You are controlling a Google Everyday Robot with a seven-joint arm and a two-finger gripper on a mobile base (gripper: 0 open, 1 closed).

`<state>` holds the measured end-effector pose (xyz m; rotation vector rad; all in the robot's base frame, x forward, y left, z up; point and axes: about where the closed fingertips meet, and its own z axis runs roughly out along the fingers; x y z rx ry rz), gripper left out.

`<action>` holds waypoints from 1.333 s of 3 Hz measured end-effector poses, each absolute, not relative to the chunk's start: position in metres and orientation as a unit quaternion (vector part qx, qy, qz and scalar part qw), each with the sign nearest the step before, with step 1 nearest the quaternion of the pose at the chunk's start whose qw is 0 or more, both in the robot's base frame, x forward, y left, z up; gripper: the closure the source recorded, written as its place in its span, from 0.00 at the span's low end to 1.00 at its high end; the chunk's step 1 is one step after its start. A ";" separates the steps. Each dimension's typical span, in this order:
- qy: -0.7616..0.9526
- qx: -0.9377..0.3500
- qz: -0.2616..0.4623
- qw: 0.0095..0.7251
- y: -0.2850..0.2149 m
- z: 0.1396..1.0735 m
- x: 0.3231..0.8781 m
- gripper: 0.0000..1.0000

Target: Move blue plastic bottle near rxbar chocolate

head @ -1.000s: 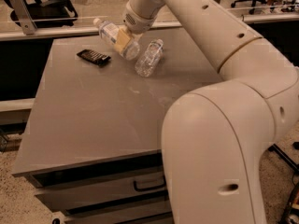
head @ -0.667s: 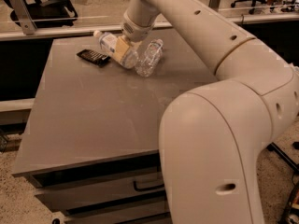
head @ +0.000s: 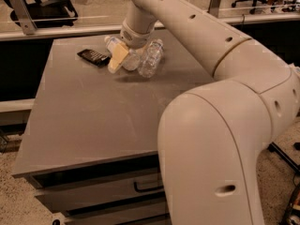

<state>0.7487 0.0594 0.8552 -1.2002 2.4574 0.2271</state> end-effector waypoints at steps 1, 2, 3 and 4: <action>0.872 -0.432 0.080 0.217 0.059 0.868 0.747 0.00; 0.856 -0.441 0.086 0.254 0.058 0.896 0.747 0.00; 0.847 -0.439 0.077 0.290 0.046 0.925 0.751 0.00; 0.848 -0.425 0.065 0.310 0.029 0.944 0.753 0.00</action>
Offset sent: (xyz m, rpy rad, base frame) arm -0.0015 -0.0061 0.0953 0.1254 -0.2351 0.0834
